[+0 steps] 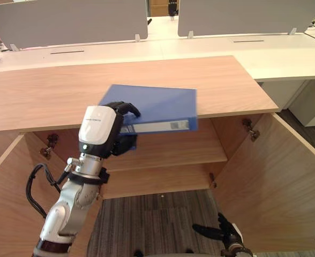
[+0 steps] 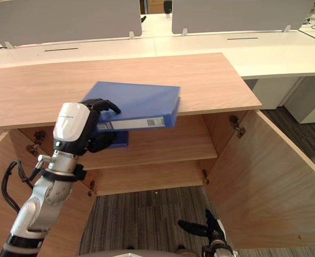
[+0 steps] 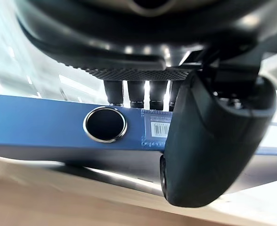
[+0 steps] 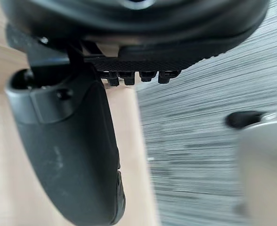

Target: Walk over to the cabinet, pick up the folder, carry it to the office cabinet, place the folder inside the office cabinet, then close the office cabinet door

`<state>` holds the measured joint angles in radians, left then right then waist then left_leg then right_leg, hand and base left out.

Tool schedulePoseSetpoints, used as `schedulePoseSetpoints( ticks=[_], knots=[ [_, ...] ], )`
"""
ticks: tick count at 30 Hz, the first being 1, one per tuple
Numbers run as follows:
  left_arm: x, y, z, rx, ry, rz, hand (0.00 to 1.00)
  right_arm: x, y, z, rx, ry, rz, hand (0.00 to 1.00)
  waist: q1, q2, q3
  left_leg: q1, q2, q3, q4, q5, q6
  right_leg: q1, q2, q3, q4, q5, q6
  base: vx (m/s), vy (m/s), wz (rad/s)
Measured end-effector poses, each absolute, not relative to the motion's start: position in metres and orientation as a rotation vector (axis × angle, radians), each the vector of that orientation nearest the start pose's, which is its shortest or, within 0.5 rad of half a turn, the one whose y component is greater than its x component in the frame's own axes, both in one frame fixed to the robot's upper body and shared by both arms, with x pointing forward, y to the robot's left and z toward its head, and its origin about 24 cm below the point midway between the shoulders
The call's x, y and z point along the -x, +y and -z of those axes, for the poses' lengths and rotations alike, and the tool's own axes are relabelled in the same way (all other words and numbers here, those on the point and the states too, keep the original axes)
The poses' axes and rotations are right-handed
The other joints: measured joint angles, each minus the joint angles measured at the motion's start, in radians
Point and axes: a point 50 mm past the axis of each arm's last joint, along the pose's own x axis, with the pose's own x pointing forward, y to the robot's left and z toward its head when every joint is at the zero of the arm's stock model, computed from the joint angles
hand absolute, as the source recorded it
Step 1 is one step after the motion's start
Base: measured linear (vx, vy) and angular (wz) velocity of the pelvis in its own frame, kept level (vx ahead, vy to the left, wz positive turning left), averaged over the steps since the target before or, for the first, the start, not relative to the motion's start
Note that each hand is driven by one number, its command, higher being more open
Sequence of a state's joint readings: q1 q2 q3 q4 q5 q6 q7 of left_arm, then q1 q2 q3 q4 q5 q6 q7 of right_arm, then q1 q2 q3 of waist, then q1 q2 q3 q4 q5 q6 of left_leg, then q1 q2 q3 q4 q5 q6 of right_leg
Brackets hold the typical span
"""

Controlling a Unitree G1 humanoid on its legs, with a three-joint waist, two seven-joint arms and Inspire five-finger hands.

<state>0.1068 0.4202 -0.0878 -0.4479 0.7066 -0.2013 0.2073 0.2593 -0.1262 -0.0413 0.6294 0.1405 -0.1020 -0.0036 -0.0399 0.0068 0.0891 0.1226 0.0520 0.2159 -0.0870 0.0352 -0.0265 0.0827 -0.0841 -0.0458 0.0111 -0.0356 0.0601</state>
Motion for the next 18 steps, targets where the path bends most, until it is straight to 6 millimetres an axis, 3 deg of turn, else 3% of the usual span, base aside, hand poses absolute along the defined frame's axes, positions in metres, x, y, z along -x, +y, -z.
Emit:
schedulePoseSetpoints(
  ticks=[3, 4, 7, 11, 18],
  knots=[
    [-0.195, 0.145, -0.152, -0.818, -0.733, 0.049, 0.0, -0.144, -0.204, 0.086, -0.069, 0.552, 0.195, 1.0, -0.001, 0.0, 0.0, 0.0, 0.001, 0.012, 0.0, -0.001, 0.002, -0.003, 0.002, 0.012, 0.001, 0.001, 0.0, 0.0, -0.015, -0.12],
    [-0.187, 0.141, -0.158, -0.701, -0.757, 0.078, 0.0, -0.158, -0.201, 0.065, -0.081, 0.431, 0.184, 1.0, -0.003, -0.001, 0.0, 0.001, 0.003, 0.02, 0.0, -0.003, 0.003, -0.007, 0.004, 0.02, 0.003, 0.002, 0.0, -0.01, -0.019, -0.16],
    [-0.177, 0.14, -0.166, -0.483, -0.777, 0.102, 0.0, -0.174, -0.2, 0.024, -0.103, 0.232, 0.177, 1.0, -0.003, -0.001, 0.0, 0.005, 0.004, 0.032, 0.0, -0.007, 0.003, -0.011, 0.005, 0.033, 0.007, 0.003, 0.0, -0.01, -0.012, -0.14],
    [-0.167, 0.154, -0.163, -0.061, -0.673, 0.168, 0.0, -0.184, -0.204, -0.041, -0.153, -0.072, 0.173, 1.0, -0.002, -0.002, 0.001, 0.008, 0.004, 0.054, 0.022, -0.028, 0.005, -0.01, 0.004, 0.056, 0.007, 0.004, 0.001, -0.01, -0.004, -0.16],
    [-0.162, 0.165, -0.146, 0.357, -0.492, 0.293, 0.0, -0.192, -0.205, -0.124, -0.121, -0.448, -0.015, 1.0, -0.002, -0.005, 0.003, 0.014, 0.003, 0.075, 0.026, -0.037, 0.005, -0.011, 0.004, 0.075, 0.007, 0.006, 0.005, -0.01, -0.015, -0.09]
  ],
)
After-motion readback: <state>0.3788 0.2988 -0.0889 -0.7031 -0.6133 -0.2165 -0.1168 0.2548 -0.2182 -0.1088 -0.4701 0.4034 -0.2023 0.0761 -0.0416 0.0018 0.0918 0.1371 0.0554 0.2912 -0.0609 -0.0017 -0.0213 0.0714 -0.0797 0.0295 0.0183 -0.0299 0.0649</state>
